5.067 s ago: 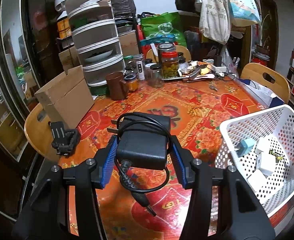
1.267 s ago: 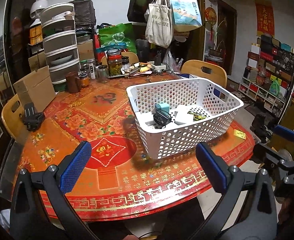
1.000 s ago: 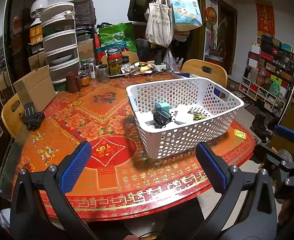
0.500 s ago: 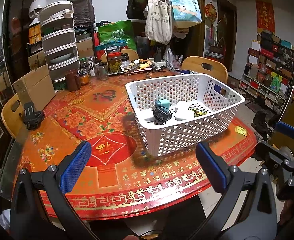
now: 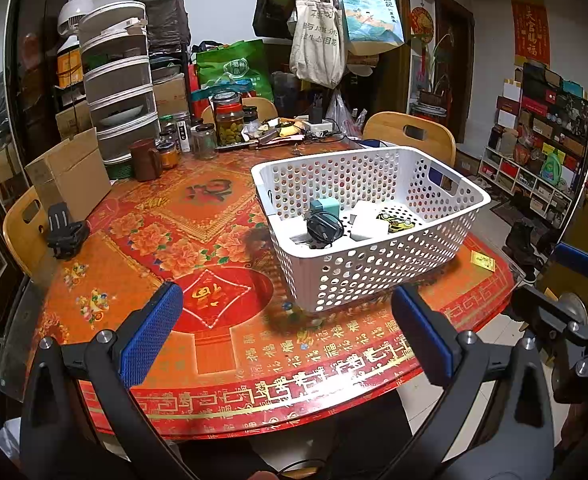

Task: Organize rigid objects

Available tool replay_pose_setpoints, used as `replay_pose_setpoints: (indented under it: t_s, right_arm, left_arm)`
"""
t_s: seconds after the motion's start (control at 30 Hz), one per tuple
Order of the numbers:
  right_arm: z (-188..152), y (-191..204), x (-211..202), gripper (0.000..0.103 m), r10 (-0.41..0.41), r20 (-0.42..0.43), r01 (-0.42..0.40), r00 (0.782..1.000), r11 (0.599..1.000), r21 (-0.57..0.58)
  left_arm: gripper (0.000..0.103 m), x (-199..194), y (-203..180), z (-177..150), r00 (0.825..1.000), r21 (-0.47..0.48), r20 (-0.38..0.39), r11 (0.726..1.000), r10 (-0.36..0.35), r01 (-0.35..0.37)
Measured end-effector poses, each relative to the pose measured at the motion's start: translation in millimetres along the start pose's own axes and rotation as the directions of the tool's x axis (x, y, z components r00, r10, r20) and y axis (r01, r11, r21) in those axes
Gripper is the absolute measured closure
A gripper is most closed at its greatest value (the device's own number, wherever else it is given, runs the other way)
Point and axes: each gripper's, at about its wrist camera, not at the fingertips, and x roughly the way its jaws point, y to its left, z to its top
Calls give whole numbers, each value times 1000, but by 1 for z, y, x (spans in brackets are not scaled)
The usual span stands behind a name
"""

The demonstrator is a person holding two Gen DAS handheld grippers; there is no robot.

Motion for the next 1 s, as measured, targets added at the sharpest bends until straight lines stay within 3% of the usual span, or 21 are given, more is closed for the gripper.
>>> replay_pose_setpoints:
  t_s: [1.0]
  right_arm:
    - [0,-1,0,0,-2,-6,1,1000,1000,-9]
  left_arm:
    - [0,2,-2,-4,1000,4,4,1000,13,-13]
